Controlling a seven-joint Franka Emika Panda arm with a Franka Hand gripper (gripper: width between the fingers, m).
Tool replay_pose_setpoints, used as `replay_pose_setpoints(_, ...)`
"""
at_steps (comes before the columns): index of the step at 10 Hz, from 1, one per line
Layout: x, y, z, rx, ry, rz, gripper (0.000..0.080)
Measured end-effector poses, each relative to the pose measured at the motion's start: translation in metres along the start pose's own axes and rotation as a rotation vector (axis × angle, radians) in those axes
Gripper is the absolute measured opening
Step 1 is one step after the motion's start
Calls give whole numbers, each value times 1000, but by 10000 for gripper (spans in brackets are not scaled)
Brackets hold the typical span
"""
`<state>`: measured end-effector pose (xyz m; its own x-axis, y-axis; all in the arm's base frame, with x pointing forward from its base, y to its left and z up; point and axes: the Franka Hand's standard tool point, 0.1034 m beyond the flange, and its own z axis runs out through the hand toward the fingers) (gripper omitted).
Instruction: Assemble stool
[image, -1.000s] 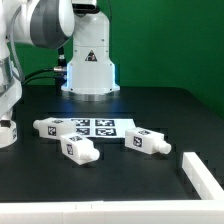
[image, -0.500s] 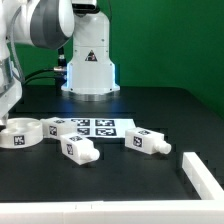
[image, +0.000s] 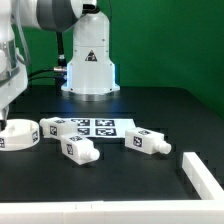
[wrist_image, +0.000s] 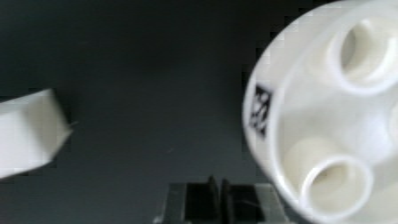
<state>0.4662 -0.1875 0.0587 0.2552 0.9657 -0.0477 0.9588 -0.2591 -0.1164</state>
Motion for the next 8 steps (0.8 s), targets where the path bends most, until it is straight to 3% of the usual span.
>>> replay_pose_setpoints(1,6,4,-5,-9,-2,-10,2)
replay_pose_setpoints(3,4,2,-1,-1,-2,-8,1)
replay_pose_setpoints(4,4,1,0,1,-1,-8,83)
replay_pose_setpoints(5,-1,-4,4,17,-2,-10,224)
replay_pose_setpoints(6,-8,-7,6,25,-3,-6,224)
replay_pose_setpoints(8,-16,-21,28,54,3,-10,541)
